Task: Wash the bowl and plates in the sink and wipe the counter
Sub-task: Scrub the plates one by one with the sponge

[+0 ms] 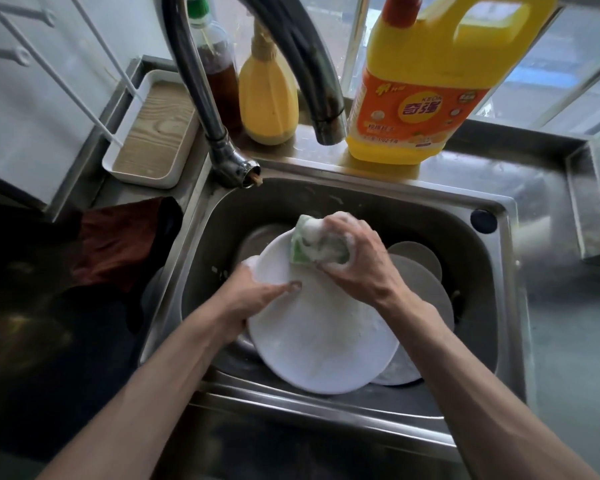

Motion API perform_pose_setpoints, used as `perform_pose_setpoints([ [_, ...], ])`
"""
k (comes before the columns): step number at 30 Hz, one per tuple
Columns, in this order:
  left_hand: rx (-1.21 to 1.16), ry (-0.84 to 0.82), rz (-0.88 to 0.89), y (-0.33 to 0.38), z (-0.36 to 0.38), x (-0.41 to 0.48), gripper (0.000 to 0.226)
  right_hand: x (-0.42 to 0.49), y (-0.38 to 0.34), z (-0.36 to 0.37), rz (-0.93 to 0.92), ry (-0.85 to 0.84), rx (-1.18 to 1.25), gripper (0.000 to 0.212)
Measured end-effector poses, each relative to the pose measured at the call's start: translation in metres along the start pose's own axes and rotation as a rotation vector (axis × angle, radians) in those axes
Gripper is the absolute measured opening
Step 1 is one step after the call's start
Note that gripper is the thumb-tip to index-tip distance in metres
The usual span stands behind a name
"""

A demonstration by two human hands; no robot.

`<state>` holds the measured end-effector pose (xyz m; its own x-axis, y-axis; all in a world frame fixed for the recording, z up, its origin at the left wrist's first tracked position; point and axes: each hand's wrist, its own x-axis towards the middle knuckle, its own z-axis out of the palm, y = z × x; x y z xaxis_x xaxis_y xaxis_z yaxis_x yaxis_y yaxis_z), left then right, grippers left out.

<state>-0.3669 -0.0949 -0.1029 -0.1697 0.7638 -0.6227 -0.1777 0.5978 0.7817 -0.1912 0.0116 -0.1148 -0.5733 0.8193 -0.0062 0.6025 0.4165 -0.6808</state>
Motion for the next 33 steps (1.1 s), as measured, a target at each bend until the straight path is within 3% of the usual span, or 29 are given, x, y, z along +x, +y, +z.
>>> perform_pose_setpoints([
  [3,0.064,-0.036,-0.011,0.006,-0.005,0.006,0.040,-0.002,-0.007,0.008,-0.019,-0.010,-0.093,0.043],
  [7,0.029,0.055,0.069,0.001,0.000,0.004,0.028,-0.004,-0.015,0.026,-0.104,0.156,-0.184,0.038],
  [12,-0.024,0.302,0.106,-0.016,-0.002,-0.001,0.026,-0.014,-0.001,0.022,0.246,0.432,-0.269,0.029],
  [14,0.002,0.296,0.123,-0.020,0.001,-0.002,0.030,-0.019,-0.014,0.034,0.182,0.352,-0.216,0.024],
  [17,-0.017,0.259,0.145,-0.029,0.009,-0.005,0.044,-0.016,-0.034,0.049,-0.083,0.231,-0.160,0.017],
  [19,-0.050,0.283,0.128,-0.033,0.009,-0.005,0.049,-0.008,-0.026,0.042,-0.034,0.298,-0.228,0.016],
  [21,-0.059,0.327,0.120,-0.034,0.008,-0.004,0.040,-0.005,-0.020,0.034,0.176,0.409,-0.244,0.018],
  [22,-0.062,0.346,0.130,-0.032,0.008,-0.004,0.033,-0.005,-0.023,0.034,0.198,0.410,-0.248,0.019],
  [25,-0.051,0.350,0.173,-0.029,0.010,0.000,0.020,-0.005,-0.034,0.044,-0.055,0.238,-0.227,0.017],
  [26,-0.044,0.345,0.172,-0.028,0.010,-0.001,0.020,-0.003,-0.032,0.043,-0.058,0.221,-0.218,0.018],
  [29,-0.021,0.358,0.165,-0.027,0.007,-0.001,0.035,-0.002,-0.016,0.029,0.238,0.419,-0.213,0.023],
  [30,-0.018,0.368,0.162,-0.027,0.006,-0.002,0.040,-0.004,-0.018,0.030,0.247,0.426,-0.225,0.023],
  [33,0.003,0.351,0.175,-0.024,0.008,-0.005,0.040,-0.011,-0.032,0.045,-0.043,0.209,-0.197,0.020],
])
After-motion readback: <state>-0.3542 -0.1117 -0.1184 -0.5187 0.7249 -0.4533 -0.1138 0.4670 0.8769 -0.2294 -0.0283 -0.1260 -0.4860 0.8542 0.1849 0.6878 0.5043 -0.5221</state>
